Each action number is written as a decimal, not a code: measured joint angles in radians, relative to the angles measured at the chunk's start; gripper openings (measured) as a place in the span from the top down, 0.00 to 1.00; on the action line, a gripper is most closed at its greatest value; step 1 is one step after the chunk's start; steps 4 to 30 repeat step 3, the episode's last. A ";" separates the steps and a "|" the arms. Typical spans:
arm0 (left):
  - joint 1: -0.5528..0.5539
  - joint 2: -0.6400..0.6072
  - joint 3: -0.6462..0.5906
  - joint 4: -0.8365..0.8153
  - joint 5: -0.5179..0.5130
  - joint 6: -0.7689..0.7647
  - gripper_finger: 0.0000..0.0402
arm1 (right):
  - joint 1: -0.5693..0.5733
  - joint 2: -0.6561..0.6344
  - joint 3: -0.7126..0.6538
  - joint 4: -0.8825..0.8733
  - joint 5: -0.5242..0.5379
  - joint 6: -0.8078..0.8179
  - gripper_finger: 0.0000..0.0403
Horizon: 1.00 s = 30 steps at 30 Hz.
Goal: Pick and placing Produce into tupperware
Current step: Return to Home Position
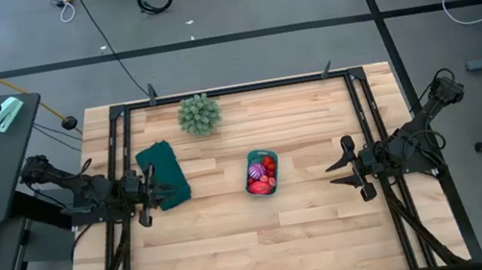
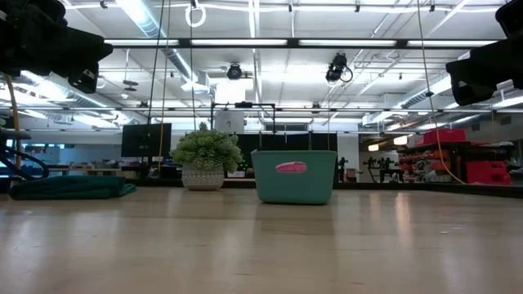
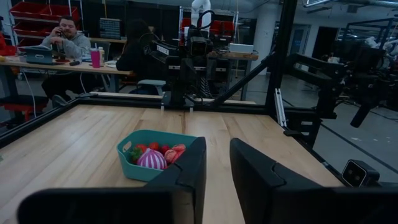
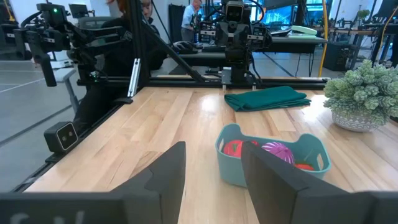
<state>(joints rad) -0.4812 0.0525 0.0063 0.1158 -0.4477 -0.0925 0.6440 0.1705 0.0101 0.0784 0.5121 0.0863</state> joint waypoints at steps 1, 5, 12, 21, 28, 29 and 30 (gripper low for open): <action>0.000 0.000 0.000 0.000 0.000 0.000 0.80 | 0.000 0.000 0.000 0.000 0.000 0.000 0.59; 0.000 0.000 0.000 0.000 0.000 0.000 0.80 | 0.000 0.000 0.000 0.000 0.000 0.000 0.59; 0.000 0.000 0.000 0.000 0.000 0.000 0.80 | 0.000 0.000 0.000 0.000 0.000 0.000 0.59; 0.000 0.000 0.000 0.000 0.000 0.000 0.80 | 0.000 0.000 0.000 0.000 0.000 0.000 0.59; 0.000 0.000 0.000 0.000 0.000 0.000 0.80 | 0.000 0.000 0.000 0.000 0.000 0.000 0.59; 0.000 0.000 0.000 0.000 0.000 0.000 0.80 | 0.000 0.000 0.000 0.000 0.000 0.000 0.59; 0.000 0.000 0.000 0.000 0.000 0.000 0.80 | 0.000 0.000 0.000 0.000 0.000 0.000 0.59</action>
